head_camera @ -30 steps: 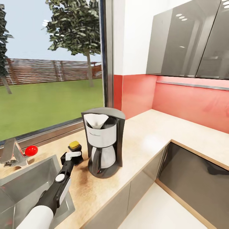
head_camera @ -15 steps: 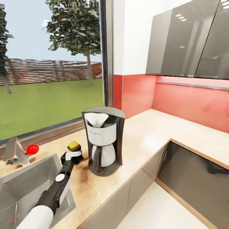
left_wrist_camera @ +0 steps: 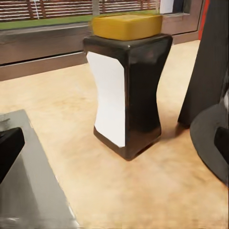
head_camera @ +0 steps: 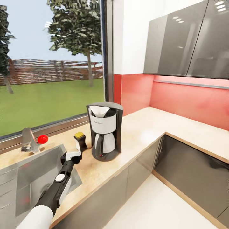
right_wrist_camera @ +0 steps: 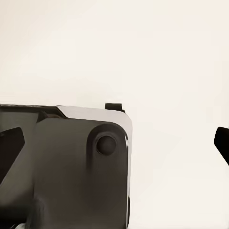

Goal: Set up a coffee station on the kitchen countertop: keep the coffee maker on the countertop, move the bottle of coffee from the kitchen shelf to the counter next to the coffee maker, place a paper coffee filter on top of the coffee maker, put the saucer next to the coffee maker with the coffee cup on the saucer, and place the electric kettle next to the coffee maker.

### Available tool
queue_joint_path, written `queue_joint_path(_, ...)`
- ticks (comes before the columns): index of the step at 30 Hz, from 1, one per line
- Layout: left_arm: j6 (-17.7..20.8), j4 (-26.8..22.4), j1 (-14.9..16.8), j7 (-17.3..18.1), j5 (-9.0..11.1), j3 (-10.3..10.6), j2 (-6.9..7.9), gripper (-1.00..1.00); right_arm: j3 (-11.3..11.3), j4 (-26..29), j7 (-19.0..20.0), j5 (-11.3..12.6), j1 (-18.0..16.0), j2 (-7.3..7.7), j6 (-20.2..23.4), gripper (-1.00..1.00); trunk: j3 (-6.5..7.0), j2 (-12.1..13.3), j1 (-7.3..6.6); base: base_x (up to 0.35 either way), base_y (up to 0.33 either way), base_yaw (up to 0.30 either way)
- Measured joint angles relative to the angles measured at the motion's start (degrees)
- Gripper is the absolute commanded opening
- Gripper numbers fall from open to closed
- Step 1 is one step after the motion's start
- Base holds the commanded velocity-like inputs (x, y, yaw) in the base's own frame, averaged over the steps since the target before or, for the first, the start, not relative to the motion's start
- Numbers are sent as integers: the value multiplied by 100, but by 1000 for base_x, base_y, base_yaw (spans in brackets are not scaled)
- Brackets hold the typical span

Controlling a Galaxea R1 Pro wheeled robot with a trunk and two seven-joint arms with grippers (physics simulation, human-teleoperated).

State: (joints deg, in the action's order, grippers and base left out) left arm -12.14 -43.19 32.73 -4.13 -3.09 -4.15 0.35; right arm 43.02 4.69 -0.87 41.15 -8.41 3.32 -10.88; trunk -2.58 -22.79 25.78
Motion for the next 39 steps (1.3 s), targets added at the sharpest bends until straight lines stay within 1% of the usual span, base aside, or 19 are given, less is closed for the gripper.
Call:
queue_joint_path(4, 0, -1, 0, 1, 2, -2, -1, 100, 1, 2, 0, -3, 0, 1, 2, 100, 0, 1, 0, -304, 0, 0)
queue_joint_path(6, -2, -5, 1, 9, 10, 0, 0, 100, -6, 2, 2, 6, 0, -5, -1, 100, -1, -2, -1, -92, 0, 0)
queue_joint_path(7, -9, -48, -47, 55, 13, 5, 0, 100, -12, 5, 0, 8, 0, -12, -1, 100, -1, -2, -3, -27, 0, 0)
queue_joint_path(9, -14, -168, -211, 318, 9, 86, 3, 100, -12, 13, -1, 8, 0, -25, 0, 100, -1, -1, -3, -13, 0, 0)
queue_joint_path(11, -16, -500, -489, 844, 24, 210, 29, 100, -9, 16, -1, 8, 0, -31, 0, 100, -1, -1, -4, -4, 0, 0)
queue_joint_path(13, -17, -787, -690, 1057, 36, 238, 13, 100, -9, 17, -1, 8, 0, -35, 0, 100, -1, -1, -4, -2, 0, 0)
queue_joint_path(15, -14, -1023, -891, 1159, 28, 303, -13, 100, -9, 17, -1, 8, 0, -40, 0, 100, -1, -1, -4, 0, 0, 0)
queue_joint_path(16, -11, -1111, -984, 1205, 25, 407, -25, 100, -9, 17, -1, 8, 0, -42, 0, 100, -1, -1, -4, 0, 0, 0)
queue_joint_path(18, -9, -1298, -1178, 1233, 32, 1012, -39, 100, -9, 17, -1, 9, 0, -44, 0, 100, -1, -1, -4, 0, 0, 0)
queue_joint_path(19, -9, -1446, -1380, 1204, 37, 1462, -44, 100, -8, 17, -1, 9, 0, -48, 0, 100, -2, -2, -4, 0, 0, 0)
queue_joint_path(20, -8, -1499, -1454, 1204, 48, 1571, -44, 100, -8, 17, -1, 9, 0, -50, 0, 100, -1, -1, -4, 0, 0, 0)
queue_joint_path(21, -3, -1539, -1506, 1210, 55, 1643, -47, 100, -8, 17, -1, 9, 0, -51, 0, 100, -1, -1, -4, 0, 0, 0)
queue_joint_path(23, 5, -1591, -1599, 1217, 109, 1792, -129, 100, -9, 17, -1, 9, 0, -52, 0, 100, -1, -1, -4, 0, 0, 0)
queue_joint_path(25, -4, -1606, -1702, 1226, 182, 1892, -295, 100, -9, 17, -1, 9, 0, -53, 0, 100, -1, -1, -4, 0, 0, 0)
queue_joint_path(27, -8, -1612, -1821, 1232, 216, 1991, -413, 100, -3, 17, -1, 9, 0, -53, 0, 100, -1, -1, -4, 0, 0, 0)
queue_joint_path(28, -6, -1613, -1846, 1231, 223, 2026, -430, 100, -3, 17, -1, 9, 0, -53, 0, 100, -1, -1, -4, 0, 0, 0)
queue_joint_path(31, 3, -1598, -1938, 1214, 244, 2296, -481, 100, -1, 17, -1, 8, 0, -53, 0, 100, -1, -1, -4, 0, 0, 0)
queue_joint_path(36, 2, -1594, -2173, 1205, 251, 2637, -502, 100, 0, 17, -1, 9, 0, -53, 0, 100, -1, -1, -4, 0, 0, 0)
queue_joint_path(39, 0, -1579, -2254, 1170, 252, 2797, -494, 100, -4, 18, -1, 11, 0, -53, 0, 100, -1, -1, -4, 0, 0, -28)
